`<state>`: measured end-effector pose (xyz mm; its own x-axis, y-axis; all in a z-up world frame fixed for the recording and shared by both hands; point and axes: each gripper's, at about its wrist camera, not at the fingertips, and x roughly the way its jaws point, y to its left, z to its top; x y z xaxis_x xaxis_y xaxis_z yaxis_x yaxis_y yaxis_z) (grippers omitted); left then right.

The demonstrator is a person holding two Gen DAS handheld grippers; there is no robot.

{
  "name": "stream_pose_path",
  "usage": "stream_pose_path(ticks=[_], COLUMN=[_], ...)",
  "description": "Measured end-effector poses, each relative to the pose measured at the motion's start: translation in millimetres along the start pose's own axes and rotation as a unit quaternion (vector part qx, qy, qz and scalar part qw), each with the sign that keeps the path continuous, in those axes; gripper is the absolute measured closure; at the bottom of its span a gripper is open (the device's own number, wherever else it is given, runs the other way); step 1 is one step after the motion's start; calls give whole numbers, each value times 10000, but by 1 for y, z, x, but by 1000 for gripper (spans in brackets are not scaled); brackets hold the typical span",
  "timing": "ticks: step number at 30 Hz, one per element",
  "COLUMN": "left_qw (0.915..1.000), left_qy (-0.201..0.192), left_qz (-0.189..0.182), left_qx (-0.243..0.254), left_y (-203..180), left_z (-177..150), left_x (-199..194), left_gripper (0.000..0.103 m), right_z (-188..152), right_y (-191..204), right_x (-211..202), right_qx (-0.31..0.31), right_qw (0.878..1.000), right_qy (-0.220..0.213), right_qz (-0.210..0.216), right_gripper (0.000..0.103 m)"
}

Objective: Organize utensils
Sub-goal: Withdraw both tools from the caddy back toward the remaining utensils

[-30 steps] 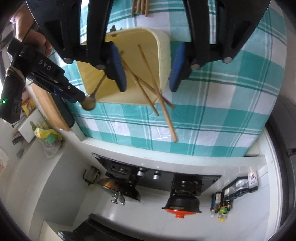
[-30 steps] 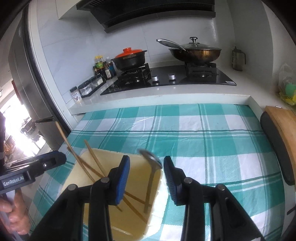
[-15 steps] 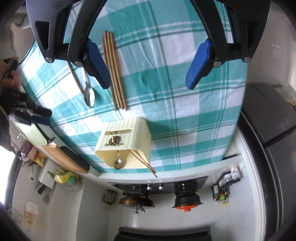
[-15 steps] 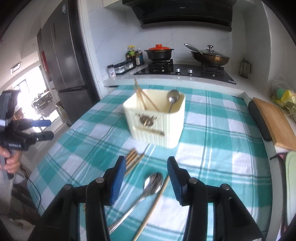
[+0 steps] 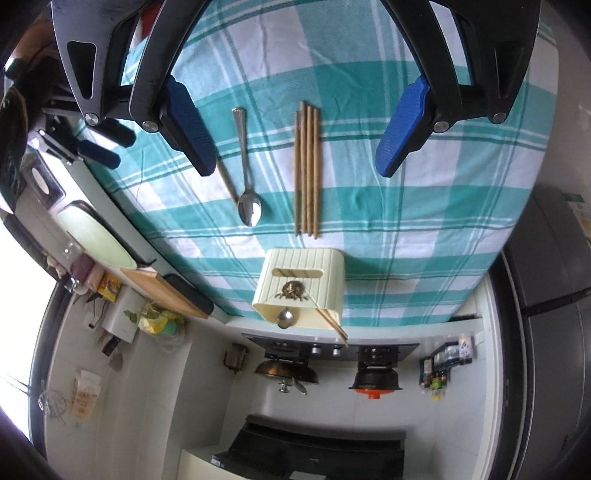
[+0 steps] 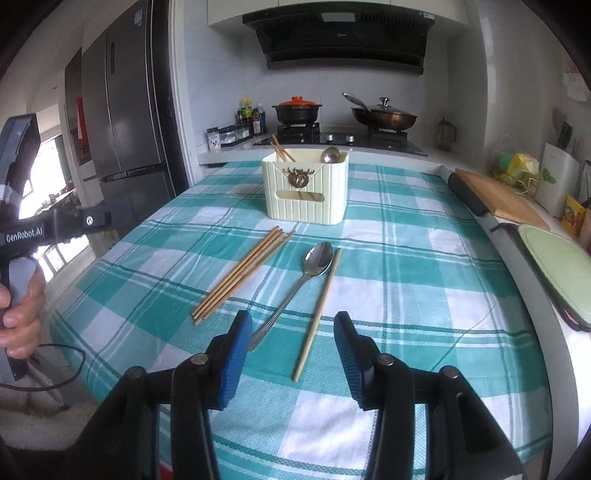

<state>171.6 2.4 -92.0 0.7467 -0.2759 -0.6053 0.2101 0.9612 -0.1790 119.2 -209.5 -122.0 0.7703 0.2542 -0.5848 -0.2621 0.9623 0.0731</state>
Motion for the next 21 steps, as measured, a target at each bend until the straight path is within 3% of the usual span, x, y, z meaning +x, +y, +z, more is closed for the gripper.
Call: stream_pose_path(ticks=[16,21], left_qw=[9994,9992], left_qy=[22,48], left_qz=[344,384], left_qx=[-68,-79], left_y=[4,5], left_z=[-19,-22], left_x=[-2,0], left_gripper=[12,12], right_z=[-9,-10], right_y=[14,6], right_x=[5,0], right_qx=[-65,20], right_qw=[10000,9999], right_qy=[-34,-111], right_qz=[43,-111], right_gripper=[56,56])
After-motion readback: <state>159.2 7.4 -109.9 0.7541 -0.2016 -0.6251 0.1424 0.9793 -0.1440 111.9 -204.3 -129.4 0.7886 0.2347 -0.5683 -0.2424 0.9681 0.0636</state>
